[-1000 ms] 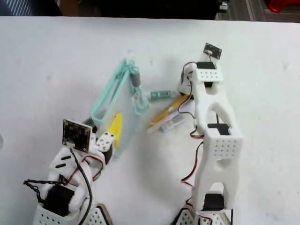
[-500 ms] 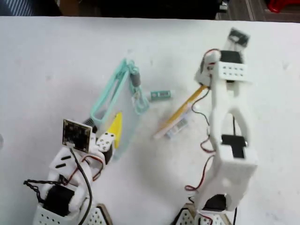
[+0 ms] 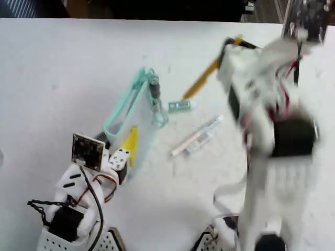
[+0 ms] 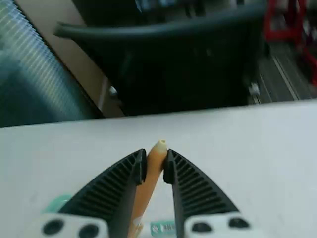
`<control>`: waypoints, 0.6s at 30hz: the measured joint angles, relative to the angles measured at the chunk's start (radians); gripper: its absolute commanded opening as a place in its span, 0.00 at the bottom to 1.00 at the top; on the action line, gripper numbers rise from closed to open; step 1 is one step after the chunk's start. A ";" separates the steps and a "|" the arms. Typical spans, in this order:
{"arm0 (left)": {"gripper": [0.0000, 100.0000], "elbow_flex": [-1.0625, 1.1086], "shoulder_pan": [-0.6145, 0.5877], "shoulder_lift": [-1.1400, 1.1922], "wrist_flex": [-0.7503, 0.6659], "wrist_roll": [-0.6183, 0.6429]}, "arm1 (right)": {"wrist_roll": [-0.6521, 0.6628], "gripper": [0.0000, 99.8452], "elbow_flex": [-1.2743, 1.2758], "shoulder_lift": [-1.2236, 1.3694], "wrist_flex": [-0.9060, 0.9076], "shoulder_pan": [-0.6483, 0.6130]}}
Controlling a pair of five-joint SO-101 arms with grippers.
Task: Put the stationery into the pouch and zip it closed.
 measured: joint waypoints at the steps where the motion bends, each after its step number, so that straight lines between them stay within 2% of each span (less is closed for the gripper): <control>1: 0.16 0.000 0.003 0.000 0.000 0.000 | 0.021 0.02 0.000 -0.052 -0.025 -0.046; 4: 0.22 0.000 0.003 0.000 0.000 0.000 | 0.064 0.02 -0.002 -0.173 -0.103 -0.210; 8: 0.22 0.000 0.014 -0.005 0.009 0.038 | 0.110 0.02 -0.003 -0.216 -0.143 -0.362; 18: 0.22 0.000 0.011 0.000 0.011 0.048 | 0.133 0.02 0.031 -0.152 -0.143 -0.410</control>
